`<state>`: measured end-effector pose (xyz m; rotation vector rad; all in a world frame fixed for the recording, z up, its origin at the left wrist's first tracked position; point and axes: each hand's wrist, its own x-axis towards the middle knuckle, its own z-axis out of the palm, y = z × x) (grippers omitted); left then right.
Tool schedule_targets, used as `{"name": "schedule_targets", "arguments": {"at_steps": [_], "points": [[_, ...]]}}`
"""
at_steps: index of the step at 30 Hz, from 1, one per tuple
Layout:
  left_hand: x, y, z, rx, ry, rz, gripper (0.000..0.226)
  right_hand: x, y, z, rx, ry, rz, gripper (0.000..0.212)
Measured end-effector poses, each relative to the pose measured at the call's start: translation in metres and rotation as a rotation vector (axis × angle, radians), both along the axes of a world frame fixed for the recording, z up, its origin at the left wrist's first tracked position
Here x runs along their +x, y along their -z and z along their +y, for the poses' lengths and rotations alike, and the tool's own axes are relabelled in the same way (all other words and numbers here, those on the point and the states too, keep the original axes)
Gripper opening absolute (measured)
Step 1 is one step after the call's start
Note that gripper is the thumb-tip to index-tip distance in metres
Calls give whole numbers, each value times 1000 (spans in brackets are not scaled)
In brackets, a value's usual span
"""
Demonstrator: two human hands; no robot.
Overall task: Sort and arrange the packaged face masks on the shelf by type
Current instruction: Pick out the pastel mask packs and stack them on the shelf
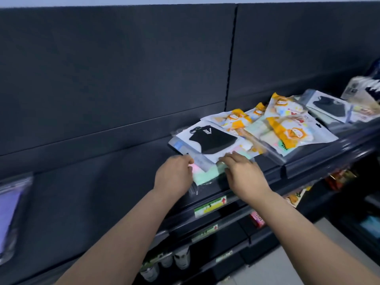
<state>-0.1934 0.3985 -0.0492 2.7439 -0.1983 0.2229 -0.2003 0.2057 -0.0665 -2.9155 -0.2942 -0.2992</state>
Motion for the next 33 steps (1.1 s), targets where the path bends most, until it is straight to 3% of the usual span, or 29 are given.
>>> {"name": "schedule_targets", "arguments": {"at_steps": [6, 15, 17, 21, 24, 27, 29, 33], "points": [[9, -2, -39, -57, -129, -23, 36, 39, -3, -13, -42, -278, 111, 42], [23, 5, -56, 55, -116, 26, 30, 92, -8, -70, -162, 109, 248, 49], [25, 6, -61, 120, -51, 69, 42, 94, -8, -73, -154, 167, 244, 50], [30, 2, -66, 335, 72, 207, 74, 92, -3, -65, -32, -89, 69, 58], [37, 1, -49, 418, 20, 204, 66, 87, 1, -57, -63, -295, 62, 49], [37, 6, -31, 446, -228, 80, 54, 76, 9, -48, -28, -376, 46, 32], [33, 7, -28, 303, -424, 71, 53, 69, 11, -40, 53, -415, 14, 29], [34, 5, -32, -336, -594, 210, 52, 63, 17, -26, 105, -458, 96, 36]]}}
